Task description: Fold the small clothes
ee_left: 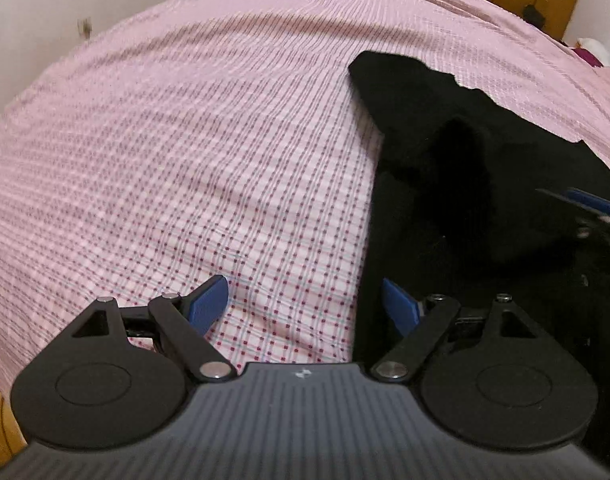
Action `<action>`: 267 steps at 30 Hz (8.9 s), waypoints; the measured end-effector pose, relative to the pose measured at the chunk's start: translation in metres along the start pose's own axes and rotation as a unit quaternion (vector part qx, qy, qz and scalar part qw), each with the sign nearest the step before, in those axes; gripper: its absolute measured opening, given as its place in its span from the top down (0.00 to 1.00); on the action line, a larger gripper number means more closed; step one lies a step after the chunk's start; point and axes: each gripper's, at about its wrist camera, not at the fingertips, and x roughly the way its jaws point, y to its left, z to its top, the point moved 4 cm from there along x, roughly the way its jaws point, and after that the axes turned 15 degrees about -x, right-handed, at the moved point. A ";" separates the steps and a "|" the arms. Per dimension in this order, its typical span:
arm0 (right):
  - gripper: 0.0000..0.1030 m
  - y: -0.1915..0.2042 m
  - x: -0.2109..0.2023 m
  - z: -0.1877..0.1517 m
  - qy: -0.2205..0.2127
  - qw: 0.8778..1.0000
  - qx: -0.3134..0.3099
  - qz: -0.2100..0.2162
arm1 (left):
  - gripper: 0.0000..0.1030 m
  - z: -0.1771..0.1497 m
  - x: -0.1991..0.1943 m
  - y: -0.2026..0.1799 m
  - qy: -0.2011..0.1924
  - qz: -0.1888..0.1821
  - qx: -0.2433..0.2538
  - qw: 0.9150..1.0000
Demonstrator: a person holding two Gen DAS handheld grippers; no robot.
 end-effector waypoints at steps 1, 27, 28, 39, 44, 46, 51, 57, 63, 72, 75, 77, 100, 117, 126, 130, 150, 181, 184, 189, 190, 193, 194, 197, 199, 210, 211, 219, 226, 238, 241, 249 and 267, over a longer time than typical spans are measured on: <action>0.41 0.004 0.006 0.000 0.005 1.000 -0.006 0.005 | 0.16 0.000 0.000 0.002 0.000 -0.002 -0.003 1.000; 0.68 0.009 0.058 -0.009 0.063 0.998 0.000 0.023 | 0.09 -0.002 0.009 0.004 -0.011 -0.002 0.011 1.000; 0.75 0.007 0.058 -0.008 0.062 0.998 0.003 0.021 | 0.09 -0.002 0.009 0.004 -0.012 -0.001 0.011 1.000; 0.94 -0.020 0.027 0.004 0.004 0.998 0.062 0.027 | 0.09 -0.002 0.009 0.004 -0.012 -0.001 0.011 1.000; 0.94 -0.050 -0.010 0.011 -0.042 0.994 0.101 0.003 | 0.09 -0.002 0.009 0.004 -0.012 -0.001 0.011 1.000; 0.94 -0.068 -0.026 0.009 -0.057 0.990 0.127 -0.008 | 0.09 -0.003 0.009 0.004 -0.013 0.000 0.012 1.000; 0.94 -0.113 -0.065 -0.008 -0.081 0.981 0.164 -0.065 | 0.08 -0.002 0.009 0.003 -0.012 0.003 0.014 1.000; 0.94 -0.165 -0.084 -0.052 -0.071 0.963 0.228 -0.122 | 0.08 -0.002 0.011 0.002 -0.012 0.010 0.018 1.000; 0.90 -0.203 -0.072 -0.113 0.005 0.950 0.264 -0.168 | 0.08 0.000 0.007 -0.003 -0.016 0.013 0.013 1.000; 0.90 -0.219 -0.101 -0.136 -0.024 0.938 0.306 -0.158 | 0.08 0.009 -0.015 -0.027 -0.055 -0.009 0.026 0.998; 0.90 -0.217 -0.108 -0.127 -0.042 0.943 0.294 -0.151 | 0.08 0.013 -0.023 -0.039 -0.072 -0.022 0.035 0.997; 0.61 -0.219 -0.108 -0.120 -0.050 0.946 0.286 -0.144 | 0.08 0.015 -0.027 -0.047 -0.078 -0.029 0.042 0.996; 0.88 -0.221 -0.060 -0.092 -0.054 0.963 0.237 -0.119 | 0.10 0.036 -0.004 -0.125 -0.169 -0.126 0.118 0.970; 0.86 -0.259 -0.031 -0.116 -0.001 0.950 0.206 -0.235 | 0.08 0.063 0.104 -0.125 -0.144 -0.068 0.078 0.984; 0.75 -0.252 -0.056 -0.106 -0.006 0.945 0.223 -0.238 | 0.04 0.066 0.110 -0.127 -0.142 -0.059 0.081 0.985; 0.75 -0.235 -0.074 -0.099 -0.024 0.949 0.202 -0.240 | 0.01 0.064 0.109 -0.126 -0.141 -0.053 0.081 0.985; 0.54 -0.199 -0.123 -0.100 -0.050 0.951 0.218 -0.214 | 0.00 0.055 0.029 -0.105 -0.129 -0.078 0.062 0.987; 0.54 -0.082 -0.228 -0.159 0.066 0.963 0.223 -0.136 | 0.00 -0.085 -0.076 -0.014 -0.022 -0.087 0.097 0.991; 0.54 -0.077 -0.222 -0.174 0.083 0.961 0.233 -0.126 | 0.00 -0.098 -0.063 -0.010 0.016 -0.093 0.085 0.992; 0.54 -0.072 -0.207 -0.195 0.119 0.957 0.238 -0.119 | 0.00 -0.113 -0.050 -0.004 0.037 -0.084 0.083 0.992; 0.54 -0.071 -0.204 -0.199 0.124 0.955 0.242 -0.117 | 0.00 -0.116 -0.049 -0.004 0.035 -0.084 0.091 0.992; 0.56 -0.068 -0.199 -0.209 0.125 0.955 0.244 -0.114 | 0.00 -0.125 -0.046 -0.003 0.024 -0.078 0.106 0.991; 0.56 -0.067 -0.199 -0.210 0.123 0.956 0.240 -0.115 | 0.00 -0.128 -0.045 -0.002 0.019 -0.078 0.110 0.991; 0.55 -0.066 -0.200 -0.213 0.116 0.956 0.245 -0.112 | 0.00 -0.137 -0.046 -0.001 0.005 -0.080 0.126 0.989; 0.55 -0.067 -0.201 -0.216 0.108 0.956 0.252 -0.108 | 0.00 -0.144 -0.046 -0.004 0.009 -0.067 0.156 0.985; 0.55 -0.060 -0.206 -0.218 0.090 0.958 0.264 -0.062 | 0.31 -0.152 -0.063 0.000 0.023 -0.124 0.135 0.983; 0.55 -0.058 -0.205 -0.218 0.089 0.958 0.266 -0.053 | 0.39 -0.153 -0.065 0.000 0.030 -0.129 0.134 0.982; 0.55 -0.054 -0.199 -0.218 0.096 0.959 0.261 -0.045 | 0.50 -0.161 -0.063 0.003 0.066 -0.137 0.127 0.980; 0.56 -0.054 -0.197 -0.218 0.100 0.963 0.248 -0.043 | 0.46 -0.165 -0.054 -0.008 0.065 -0.126 0.139 0.980; 0.56 -0.052 -0.199 -0.219 0.090 0.965 0.241 -0.046 | 0.29 -0.173 -0.049 -0.022 0.068 -0.134 0.155 0.976; 0.55 -0.052 -0.200 -0.220 0.087 0.965 0.241 -0.048 | 0.28 -0.173 -0.046 -0.024 0.069 -0.135 0.157 0.976; 0.55 -0.048 -0.199 -0.219 0.088 0.966 0.238 -0.054 | 0.26 -0.171 -0.047 -0.021 0.068 -0.145 0.152 0.975; 0.90 -0.050 -0.207 -0.228 0.051 0.964 0.248 -0.081 | 0.75 -0.164 -0.055 -0.015 0.052 -0.128 0.133 0.981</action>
